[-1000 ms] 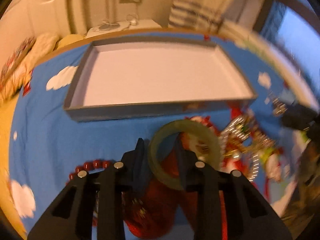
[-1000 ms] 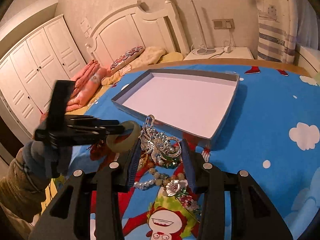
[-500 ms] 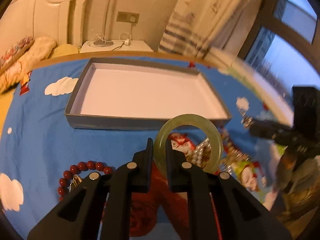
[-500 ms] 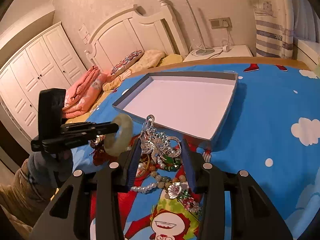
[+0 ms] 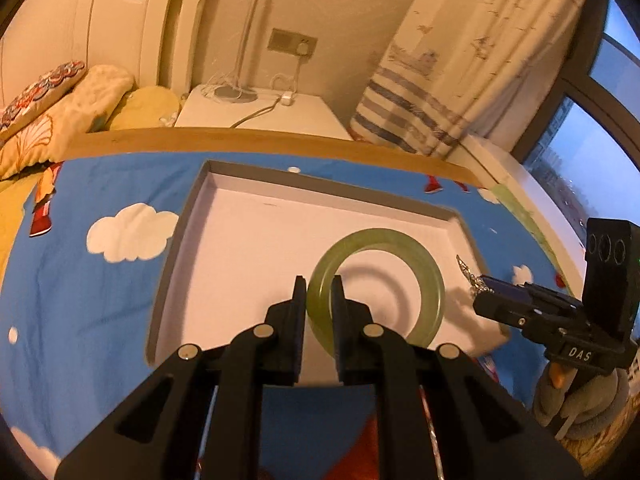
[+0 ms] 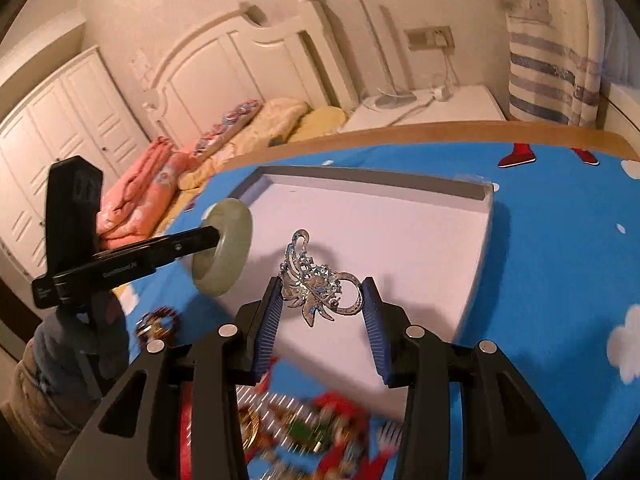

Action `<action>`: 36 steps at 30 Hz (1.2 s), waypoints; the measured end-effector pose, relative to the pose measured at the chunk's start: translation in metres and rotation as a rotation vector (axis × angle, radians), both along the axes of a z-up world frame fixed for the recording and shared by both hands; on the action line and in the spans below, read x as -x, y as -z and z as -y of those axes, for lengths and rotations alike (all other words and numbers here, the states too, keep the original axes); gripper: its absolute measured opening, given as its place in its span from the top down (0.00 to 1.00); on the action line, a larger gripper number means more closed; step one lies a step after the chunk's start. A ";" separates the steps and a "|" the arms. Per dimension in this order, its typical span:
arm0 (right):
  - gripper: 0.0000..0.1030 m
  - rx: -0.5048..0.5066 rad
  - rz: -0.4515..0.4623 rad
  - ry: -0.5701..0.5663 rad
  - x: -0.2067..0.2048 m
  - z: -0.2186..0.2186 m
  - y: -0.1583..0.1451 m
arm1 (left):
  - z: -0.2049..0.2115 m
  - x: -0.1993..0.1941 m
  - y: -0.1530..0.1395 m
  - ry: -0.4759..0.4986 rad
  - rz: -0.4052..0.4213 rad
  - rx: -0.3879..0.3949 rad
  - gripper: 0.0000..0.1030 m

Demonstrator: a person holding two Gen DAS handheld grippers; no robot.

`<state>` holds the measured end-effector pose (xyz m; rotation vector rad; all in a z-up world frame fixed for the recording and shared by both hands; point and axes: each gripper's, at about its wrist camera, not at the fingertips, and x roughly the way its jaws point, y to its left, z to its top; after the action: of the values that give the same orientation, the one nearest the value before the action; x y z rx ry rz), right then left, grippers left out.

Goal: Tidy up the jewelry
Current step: 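Drop the bangle into the grey tray with the left gripper while the right gripper places the silver brooch there, then grasp the gold rings with the left gripper and lift them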

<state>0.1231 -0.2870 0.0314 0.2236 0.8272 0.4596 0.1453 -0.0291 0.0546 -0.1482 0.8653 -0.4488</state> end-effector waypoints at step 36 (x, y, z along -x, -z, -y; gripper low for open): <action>0.19 0.004 0.032 0.045 0.132 0.062 0.009 | -0.131 0.204 0.009 -0.473 0.092 -0.254 0.02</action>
<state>-0.0090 -0.3492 0.0228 0.2304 0.7902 0.4186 -0.0590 0.1016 0.0456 -0.0929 0.7590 0.0971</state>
